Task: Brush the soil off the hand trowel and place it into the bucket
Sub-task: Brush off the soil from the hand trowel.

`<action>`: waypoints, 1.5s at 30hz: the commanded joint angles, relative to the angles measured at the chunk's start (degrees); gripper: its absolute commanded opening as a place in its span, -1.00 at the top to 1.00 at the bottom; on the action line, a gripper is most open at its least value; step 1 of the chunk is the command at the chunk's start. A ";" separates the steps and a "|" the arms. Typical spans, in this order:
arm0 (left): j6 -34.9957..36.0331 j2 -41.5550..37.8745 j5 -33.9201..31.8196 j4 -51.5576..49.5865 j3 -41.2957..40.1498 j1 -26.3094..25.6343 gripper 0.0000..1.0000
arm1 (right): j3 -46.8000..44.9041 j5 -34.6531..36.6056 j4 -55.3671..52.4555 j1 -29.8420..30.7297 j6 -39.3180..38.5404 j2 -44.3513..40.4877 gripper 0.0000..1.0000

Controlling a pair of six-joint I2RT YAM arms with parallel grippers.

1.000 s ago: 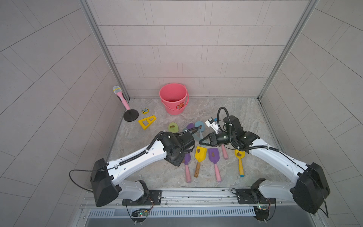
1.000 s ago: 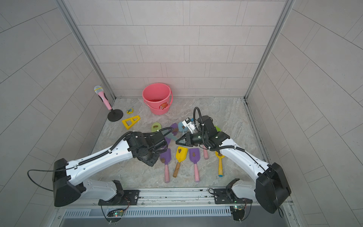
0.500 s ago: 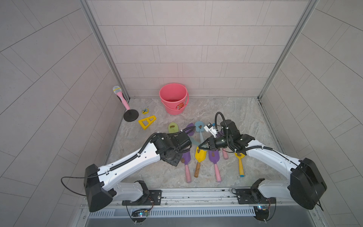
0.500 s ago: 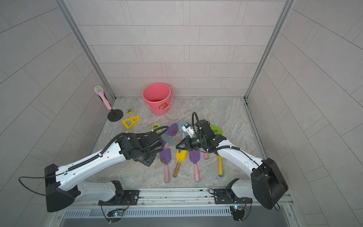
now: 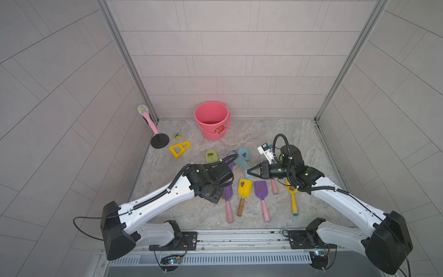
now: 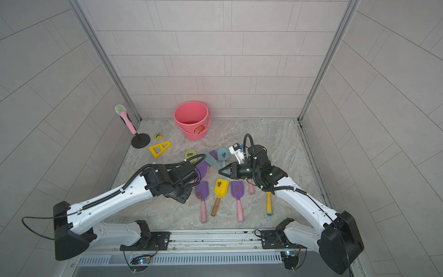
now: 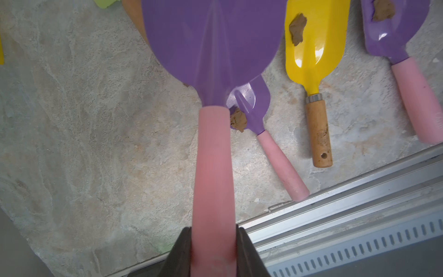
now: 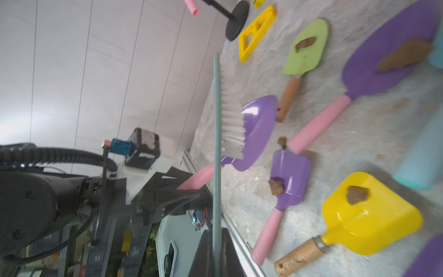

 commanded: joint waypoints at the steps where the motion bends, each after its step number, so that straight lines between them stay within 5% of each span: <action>1: -1.15 -2.57 0.89 2.87 -0.59 0.63 1.00 | -1.50 -1.14 5.64 2.78 3.01 1.13 1.00; 11: -1.96 -8.01 2.48 7.75 -1.95 2.09 1.00 | -3.56 -1.30 5.22 2.71 4.96 4.53 1.00; 17: -1.65 -9.91 1.70 5.88 -2.76 2.69 1.00 | -1.75 -3.20 -0.38 -7.83 1.45 2.61 1.00; 20: -1.07 -11.37 4.40 4.98 -2.09 4.51 1.00 | -0.03 -3.24 -5.47 -14.71 -4.04 1.11 1.00; 22: -0.74 -12.60 7.66 4.43 -1.11 6.68 1.00 | 2.96 4.55 -14.68 -14.95 -14.36 -0.39 1.00; 25: -0.12 -12.93 10.57 0.96 2.56 9.30 1.00 | 4.33 26.77 -22.64 -7.24 -28.39 -3.13 1.00; 28: 0.47 -10.84 12.48 -4.05 6.96 10.26 1.00 | 1.74 38.65 -20.31 2.06 -36.46 -4.86 1.00; 39: 1.14 -6.54 19.86 -9.75 8.88 10.93 1.00 | -2.36 59.69 -12.14 30.85 -70.45 -3.88 1.00; 45: 1.74 -6.19 24.36 -9.57 5.58 10.93 1.00 | -3.72 71.60 -5.26 37.63 -84.69 -0.88 1.00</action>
